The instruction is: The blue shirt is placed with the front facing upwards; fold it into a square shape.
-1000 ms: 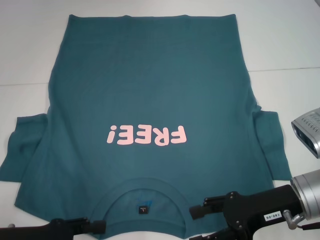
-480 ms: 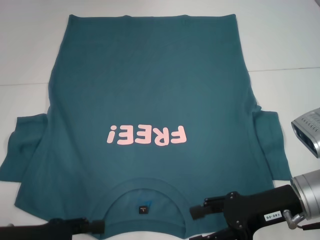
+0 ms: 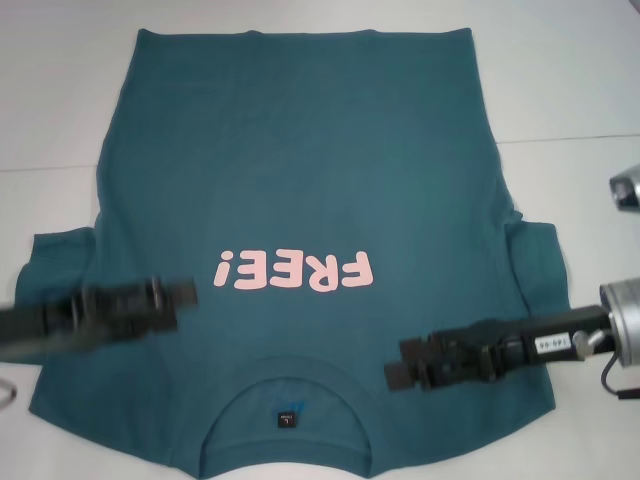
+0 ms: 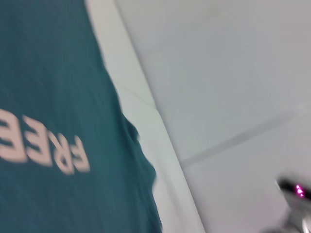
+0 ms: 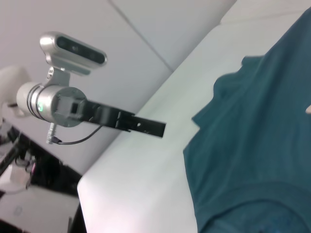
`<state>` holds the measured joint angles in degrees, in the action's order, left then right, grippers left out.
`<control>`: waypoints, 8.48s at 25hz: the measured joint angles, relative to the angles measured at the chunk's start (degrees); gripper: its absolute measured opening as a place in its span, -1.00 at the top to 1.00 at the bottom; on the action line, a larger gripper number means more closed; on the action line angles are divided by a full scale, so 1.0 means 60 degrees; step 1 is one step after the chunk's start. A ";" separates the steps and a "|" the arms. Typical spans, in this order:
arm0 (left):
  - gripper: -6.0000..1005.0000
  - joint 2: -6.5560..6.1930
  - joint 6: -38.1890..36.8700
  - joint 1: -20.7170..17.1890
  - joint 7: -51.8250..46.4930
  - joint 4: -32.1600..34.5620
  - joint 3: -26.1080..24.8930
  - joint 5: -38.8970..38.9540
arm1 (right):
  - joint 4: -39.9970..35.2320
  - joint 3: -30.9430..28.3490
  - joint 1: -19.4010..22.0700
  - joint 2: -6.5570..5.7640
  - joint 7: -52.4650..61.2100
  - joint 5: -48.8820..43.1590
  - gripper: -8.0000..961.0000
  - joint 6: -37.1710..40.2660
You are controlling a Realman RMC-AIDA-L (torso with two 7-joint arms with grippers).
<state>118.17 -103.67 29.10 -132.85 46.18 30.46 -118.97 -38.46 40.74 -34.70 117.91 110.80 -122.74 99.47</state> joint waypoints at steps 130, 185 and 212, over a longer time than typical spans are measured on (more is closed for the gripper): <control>0.99 -0.1028 0.9162 0.1551 -0.1069 -0.1384 0.0597 -0.3452 | 0.0087 -0.0360 -0.0207 -0.0517 0.1703 0.0329 -0.96 -0.0876; 0.51 -0.0176 0.7736 0.3651 -0.2963 -0.1411 0.2889 -0.4388 | 0.0367 -0.0360 -0.0134 -0.0609 0.1791 0.0318 -0.96 -0.1322; -0.89 -0.0192 0.5414 0.1645 -0.3542 -0.0342 0.1726 -0.3713 | 0.0361 -0.0359 -0.0151 -0.0882 0.2319 0.0284 -0.96 -0.1339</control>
<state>117.01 -71.19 38.97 -154.10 44.13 40.81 -141.25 -36.30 38.58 -35.61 112.62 124.71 -121.03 91.44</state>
